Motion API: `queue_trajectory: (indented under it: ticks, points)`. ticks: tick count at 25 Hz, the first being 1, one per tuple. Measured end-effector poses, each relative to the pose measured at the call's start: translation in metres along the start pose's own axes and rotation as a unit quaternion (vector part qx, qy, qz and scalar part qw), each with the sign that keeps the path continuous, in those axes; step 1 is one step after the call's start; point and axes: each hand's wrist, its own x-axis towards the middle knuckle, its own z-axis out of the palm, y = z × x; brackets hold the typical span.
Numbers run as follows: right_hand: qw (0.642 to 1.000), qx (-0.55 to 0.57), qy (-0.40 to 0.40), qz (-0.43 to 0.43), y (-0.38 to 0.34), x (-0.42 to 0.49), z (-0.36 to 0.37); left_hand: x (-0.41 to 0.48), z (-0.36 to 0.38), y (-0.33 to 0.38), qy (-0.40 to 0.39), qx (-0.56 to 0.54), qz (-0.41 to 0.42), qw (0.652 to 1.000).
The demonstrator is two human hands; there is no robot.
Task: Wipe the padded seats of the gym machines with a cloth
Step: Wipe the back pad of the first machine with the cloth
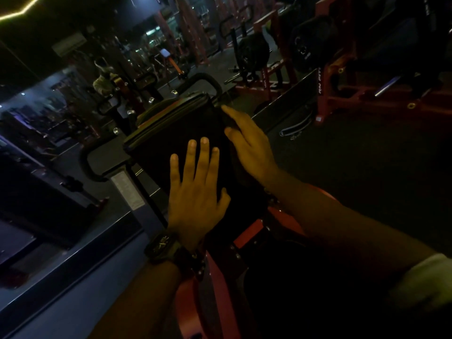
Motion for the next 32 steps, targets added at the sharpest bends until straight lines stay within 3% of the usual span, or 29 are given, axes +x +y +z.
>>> queue_trajectory:
  ticks: [2,6,11,13,16,18,20,22,25,28,32]
  points:
    - [1.000,0.004,0.020,-0.020,-0.008,0.006,0.008,0.000,0.001,-0.002,0.007,0.000,0.004,1.000]
    - [0.999,-0.021,0.020,0.032,0.010,-0.029,0.005,0.000,-0.002,-0.008,0.009,-0.002,0.013,1.000]
    - [0.993,-0.065,0.026,-0.095,-0.035,0.027,0.010,-0.002,-0.006,-0.007,0.000,-0.015,0.014,1.000]
    - [0.990,-0.089,0.036,-0.099,-0.029,0.022,0.015,-0.005,-0.008,-0.012,-0.007,-0.011,0.033,0.999]
    - [0.997,-0.068,0.023,-0.022,0.012,-0.028,0.006,-0.012,-0.009,-0.023,-0.007,-0.013,0.065,0.998]
    - [0.994,-0.033,0.028,0.099,0.040,-0.071,0.003,-0.013,-0.007,-0.023,-0.010,-0.010,0.076,0.997]
    - [0.955,-0.002,0.115,0.272,0.062,-0.115,0.009,-0.012,-0.003,-0.019,-0.018,-0.006,0.074,0.997]
    - [0.903,0.059,0.210,0.371,0.078,-0.151,0.033,-0.011,0.003,-0.014,-0.018,0.002,0.096,0.995]
    - [0.870,0.157,0.297,0.362,0.067,-0.156,0.068,-0.018,0.011,-0.015,-0.014,-0.002,0.162,0.987]
    - [0.834,0.176,0.368,0.373,0.067,-0.130,0.073,-0.025,0.014,-0.027,-0.009,0.006,0.207,0.978]
    - [0.833,0.238,0.352,0.354,0.046,-0.179,0.123,-0.031,0.021,-0.033,-0.007,0.009,0.240,0.971]
